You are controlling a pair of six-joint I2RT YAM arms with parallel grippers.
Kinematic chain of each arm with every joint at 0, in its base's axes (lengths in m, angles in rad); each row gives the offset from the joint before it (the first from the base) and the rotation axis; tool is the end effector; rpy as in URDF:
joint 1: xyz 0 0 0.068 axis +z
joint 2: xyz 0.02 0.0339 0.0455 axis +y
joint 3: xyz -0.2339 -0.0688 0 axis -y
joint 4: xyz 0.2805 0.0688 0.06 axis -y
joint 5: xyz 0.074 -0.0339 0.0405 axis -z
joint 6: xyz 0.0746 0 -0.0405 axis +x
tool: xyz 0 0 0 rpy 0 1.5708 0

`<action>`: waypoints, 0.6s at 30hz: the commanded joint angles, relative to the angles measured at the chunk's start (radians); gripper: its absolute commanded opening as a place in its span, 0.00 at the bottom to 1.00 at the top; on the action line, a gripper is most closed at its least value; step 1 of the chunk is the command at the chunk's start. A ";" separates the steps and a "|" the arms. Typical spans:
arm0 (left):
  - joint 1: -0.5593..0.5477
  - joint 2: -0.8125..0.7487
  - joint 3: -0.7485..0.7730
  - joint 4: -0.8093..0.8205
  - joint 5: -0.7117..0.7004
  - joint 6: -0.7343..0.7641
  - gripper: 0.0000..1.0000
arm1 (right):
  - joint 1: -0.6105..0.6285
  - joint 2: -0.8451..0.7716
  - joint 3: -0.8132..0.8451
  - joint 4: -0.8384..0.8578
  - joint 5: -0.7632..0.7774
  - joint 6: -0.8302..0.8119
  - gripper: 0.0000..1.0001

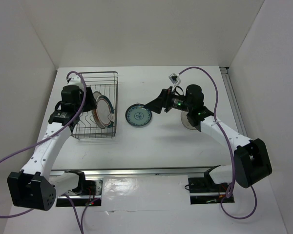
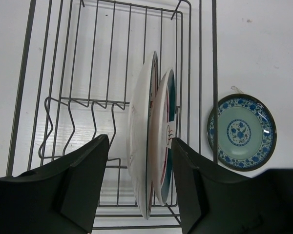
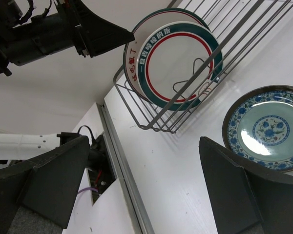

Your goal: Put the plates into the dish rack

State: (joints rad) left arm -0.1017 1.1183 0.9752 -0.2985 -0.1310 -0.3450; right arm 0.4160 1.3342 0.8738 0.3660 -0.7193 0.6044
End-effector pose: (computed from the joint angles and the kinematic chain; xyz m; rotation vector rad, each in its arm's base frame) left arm 0.3369 -0.0246 0.2800 -0.3268 1.9850 -0.1534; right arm 0.3210 0.1956 0.2577 -0.4273 1.7815 1.3389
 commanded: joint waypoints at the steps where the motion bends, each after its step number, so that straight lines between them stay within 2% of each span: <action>1: -0.001 0.000 0.023 0.019 -0.035 -0.012 0.67 | -0.005 -0.021 -0.001 0.065 -0.009 -0.006 1.00; 4: -0.001 -0.038 0.023 0.019 -0.045 -0.012 0.68 | -0.005 -0.021 -0.001 0.024 0.000 -0.040 1.00; 7: -0.001 -0.093 0.023 0.019 -0.045 -0.012 0.70 | -0.005 -0.032 0.023 -0.099 0.131 -0.116 1.00; 9: -0.001 -0.132 0.023 0.019 -0.045 -0.003 0.74 | -0.005 -0.041 0.033 -0.184 0.249 -0.167 1.00; 11: -0.001 -0.193 0.023 0.028 -0.006 0.006 0.90 | -0.005 -0.041 0.021 -0.226 0.305 -0.213 1.00; 13: -0.001 -0.228 0.013 0.029 0.017 0.006 0.98 | -0.028 -0.032 -0.004 -0.236 0.340 -0.226 1.00; 16: -0.001 -0.282 0.013 0.038 0.071 0.017 1.00 | -0.037 -0.007 -0.053 -0.249 0.396 -0.236 1.00; 18: -0.001 -0.304 0.031 0.048 0.071 -0.058 1.00 | -0.037 0.013 -0.088 -0.236 0.396 -0.227 1.00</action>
State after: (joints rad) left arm -0.1017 0.8379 0.9756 -0.2989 -0.1024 -0.3500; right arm 0.3874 1.3350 0.8276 0.1562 -0.3962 0.4118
